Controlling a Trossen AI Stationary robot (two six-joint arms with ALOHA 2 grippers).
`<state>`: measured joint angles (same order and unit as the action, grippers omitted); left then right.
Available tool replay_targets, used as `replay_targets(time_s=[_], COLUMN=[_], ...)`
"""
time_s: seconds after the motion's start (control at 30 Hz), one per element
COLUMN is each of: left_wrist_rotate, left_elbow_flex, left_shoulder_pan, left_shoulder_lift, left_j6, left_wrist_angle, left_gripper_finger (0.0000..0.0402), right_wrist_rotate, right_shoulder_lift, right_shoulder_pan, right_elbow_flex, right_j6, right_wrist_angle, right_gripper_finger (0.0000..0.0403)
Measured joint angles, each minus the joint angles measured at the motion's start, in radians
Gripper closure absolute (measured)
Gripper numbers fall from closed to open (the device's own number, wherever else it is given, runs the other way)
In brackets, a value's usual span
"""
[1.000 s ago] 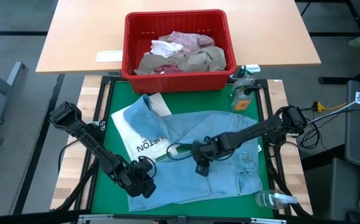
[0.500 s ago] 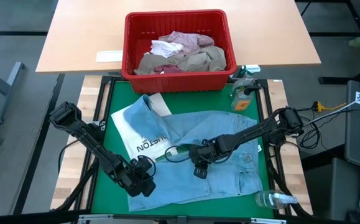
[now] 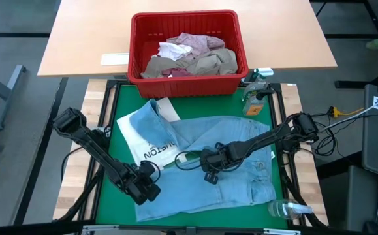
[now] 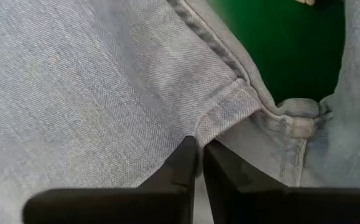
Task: Fold laundry
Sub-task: Fold the light blue pants
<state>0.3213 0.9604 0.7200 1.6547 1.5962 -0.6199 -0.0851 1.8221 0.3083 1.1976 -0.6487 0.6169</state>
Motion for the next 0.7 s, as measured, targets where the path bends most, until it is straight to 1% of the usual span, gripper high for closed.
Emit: replay_targets(time_s=[0.17,0.33,0.47,0.7], left_wrist_rotate=[-0.055,-0.041,-0.024,0.014], left_elbow_flex=[0.0,0.0,0.02,0.059], left_shoulder_pan=[0.0,0.004,0.005,-0.031], left_shoulder_lift=[0.045,0.032,0.004,-0.047], left_j6=[0.002,-0.031,-0.077,-0.17], left_wrist_angle=[0.009,0.042,0.048,0.046], left_gripper_finger=[0.0401,0.0401,0.0401,0.0401], right_wrist_rotate=[-0.001,-0.001,-0.001,0.032], right_shoulder_lift=[0.0,0.0,0.0,0.0], right_shoulder_pan=[0.0,-0.001,-0.001,-0.001], right_elbow_flex=[0.0,0.0,0.0,-0.001], right_j6=[0.0,0.0,0.0,0.003], right_wrist_angle=[0.002,0.001,-0.002,-0.015], right_gripper_finger=[0.0391,0.0384,0.0355,0.0266])
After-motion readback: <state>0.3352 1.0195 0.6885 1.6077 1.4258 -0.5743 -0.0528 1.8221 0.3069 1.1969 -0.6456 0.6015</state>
